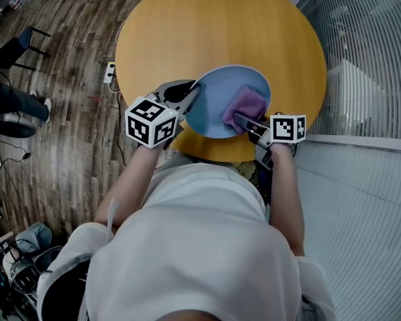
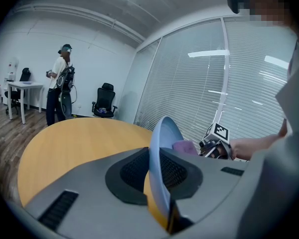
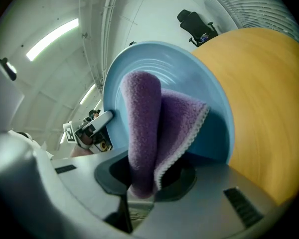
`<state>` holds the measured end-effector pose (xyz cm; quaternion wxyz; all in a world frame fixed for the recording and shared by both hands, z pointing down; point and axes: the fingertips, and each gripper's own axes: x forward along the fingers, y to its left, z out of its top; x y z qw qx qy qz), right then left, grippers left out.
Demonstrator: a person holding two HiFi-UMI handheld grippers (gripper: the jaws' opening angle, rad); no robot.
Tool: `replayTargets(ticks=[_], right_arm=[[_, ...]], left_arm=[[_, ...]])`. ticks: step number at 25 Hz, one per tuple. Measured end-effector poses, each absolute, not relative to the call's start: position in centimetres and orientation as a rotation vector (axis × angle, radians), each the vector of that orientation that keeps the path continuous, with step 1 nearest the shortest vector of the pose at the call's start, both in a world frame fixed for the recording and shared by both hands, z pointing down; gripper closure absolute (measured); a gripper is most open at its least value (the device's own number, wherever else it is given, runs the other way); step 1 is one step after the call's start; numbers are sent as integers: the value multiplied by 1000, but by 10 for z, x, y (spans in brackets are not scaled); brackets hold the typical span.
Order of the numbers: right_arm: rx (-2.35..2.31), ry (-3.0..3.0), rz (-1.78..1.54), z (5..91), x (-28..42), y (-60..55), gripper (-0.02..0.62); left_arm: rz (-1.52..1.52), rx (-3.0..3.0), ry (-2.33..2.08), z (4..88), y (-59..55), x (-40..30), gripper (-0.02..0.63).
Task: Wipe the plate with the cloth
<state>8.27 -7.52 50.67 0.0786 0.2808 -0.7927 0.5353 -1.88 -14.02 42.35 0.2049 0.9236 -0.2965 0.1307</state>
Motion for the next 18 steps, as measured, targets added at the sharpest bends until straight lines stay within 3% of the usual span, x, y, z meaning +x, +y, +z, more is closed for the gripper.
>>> replayTargets(ticks=[18], right_arm=[[620, -2414, 1441, 492, 22, -79, 508]], left_arm=[[362, 2567, -809, 427, -133, -13, 565]])
